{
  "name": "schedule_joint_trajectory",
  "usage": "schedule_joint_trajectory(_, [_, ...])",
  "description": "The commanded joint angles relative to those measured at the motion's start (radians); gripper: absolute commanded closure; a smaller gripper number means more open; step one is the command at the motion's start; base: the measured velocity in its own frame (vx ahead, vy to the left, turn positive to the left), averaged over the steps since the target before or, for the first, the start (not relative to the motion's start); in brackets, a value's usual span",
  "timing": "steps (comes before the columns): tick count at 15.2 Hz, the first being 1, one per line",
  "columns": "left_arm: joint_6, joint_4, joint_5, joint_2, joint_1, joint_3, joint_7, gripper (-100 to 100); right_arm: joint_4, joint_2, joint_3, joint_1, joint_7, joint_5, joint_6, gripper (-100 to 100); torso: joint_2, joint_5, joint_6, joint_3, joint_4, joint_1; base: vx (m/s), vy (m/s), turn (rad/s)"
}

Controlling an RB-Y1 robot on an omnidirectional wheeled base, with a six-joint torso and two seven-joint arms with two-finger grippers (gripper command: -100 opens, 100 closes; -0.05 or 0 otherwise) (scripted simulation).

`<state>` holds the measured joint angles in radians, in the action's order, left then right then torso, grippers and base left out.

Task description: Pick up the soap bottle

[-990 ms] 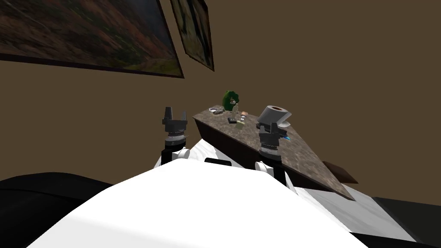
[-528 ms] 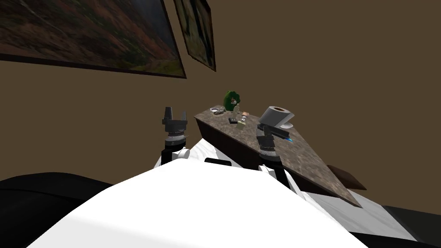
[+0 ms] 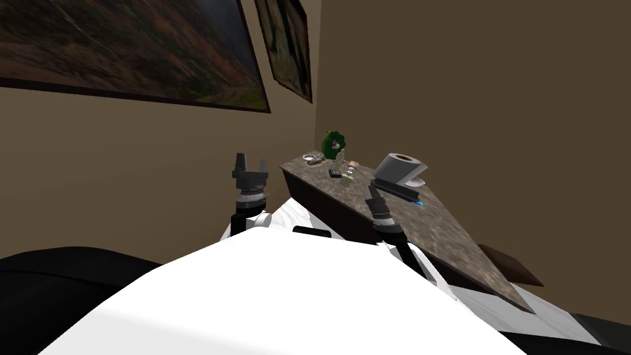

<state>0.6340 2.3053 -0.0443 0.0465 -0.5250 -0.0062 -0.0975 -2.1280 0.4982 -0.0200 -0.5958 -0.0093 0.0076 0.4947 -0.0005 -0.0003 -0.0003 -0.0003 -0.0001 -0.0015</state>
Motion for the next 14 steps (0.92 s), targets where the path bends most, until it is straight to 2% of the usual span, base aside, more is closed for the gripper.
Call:
schedule_joint_trajectory(1, [0.000, 0.000, 0.000, 0.000, 0.000, 0.000, 0.000, 0, 0.012, 0.034, 0.001, -0.003, -0.004, 0.004, 0.002, -100, 0.000, 0.000, 0.000, 0.000, 0.000, 0.000, 0.004, -0.009, 0.039])
schedule_joint_trajectory(2, [0.000, 0.000, 0.000, 0.000, 0.000, 0.000, 0.000, 0, 0.037, 0.067, 0.004, -0.014, -0.013, 0.017, 0.000, -100, 0.000, 0.000, 0.000, 0.000, 0.000, 0.000, 0.005, -0.009, 0.099])
schedule_joint_trajectory(4, [0.000, 0.000, 0.000, 0.000, 0.000, 0.000, 0.000, 0, 0.037, 0.095, 0.004, -0.014, -0.013, 0.017, 0.000, -100, 0.000, 0.000, 0.000, 0.000, 0.000, 0.000, 0.004, -0.010, 0.063])
schedule_joint_trajectory(5, [0.000, 0.000, 0.000, 0.000, 0.000, 0.000, 0.000, 0, 0.062, 0.126, 0.007, -0.025, -0.022, 0.031, -0.002, -100, 0.000, 0.000, 0.000, 0.000, 0.000, 0.000, 0.006, -0.009, 0.095])
schedule_joint_trajectory(7, [0.000, 0.000, 0.000, 0.000, 0.000, 0.000, 0.000, 0, 0.062, 0.159, 0.007, -0.025, -0.022, 0.031, -0.002, -100, 0.000, 0.000, 0.000, 0.000, 0.000, 0.000, 0.007, -0.011, 0.074])
schedule_joint_trajectory(8, [0.000, 0.000, 0.000, 0.000, 0.000, 0.000, 0.000, 0, 0.089, 0.188, 0.011, -0.037, -0.031, 0.045, -0.004, -100, 0.000, 0.000, 0.000, 0.000, 0.000, 0.000, 0.010, -0.009, 0.100])
schedule_joint_trajectory(10, [0.000, 0.000, 0.000, 0.000, 0.000, 0.000, 0.000, 0, 0.089, 0.225, 0.011, -0.037, -0.031, 0.045, -0.004, -100, -0.001, 0.000, 0.000, 0.000, 0.000, 0.000, 0.010, -0.010, 0.075])
schedule_joint_trajectory(11, [0.000, 0.000, 0.000, 0.000, 0.000, 0.000, 0.000, 0, 0.117, 0.251, 0.015, -0.049, -0.040, 0.060, -0.005, -100, -0.001, 0.000, 0.000, 0.000, 0.000, 0.000, 0.010, -0.009, 0.114])
schedule_joint_trajectory(13, [0.000, 0.000, 0.000, 0.000, 0.000, 0.000, 0.000, 0, 0.117, 0.292, 0.015, -0.049, -0.040, 0.060, -0.005, -100, -0.001, 0.000, 0.000, -0.001, 0.000, 0.000, 0.012, -0.009, 0.083])
schedule_joint_trajectory(14, [0.000, 0.000, 0.000, 0.000, 0.000, 0.000, 0.000, 0, 0.146, 0.317, 0.019, -0.060, -0.049, 0.074, -0.005, -100, -0.001, 0.000, 0.000, -0.001, 0.000, 0.000, 0.015, -0.007, 0.130])
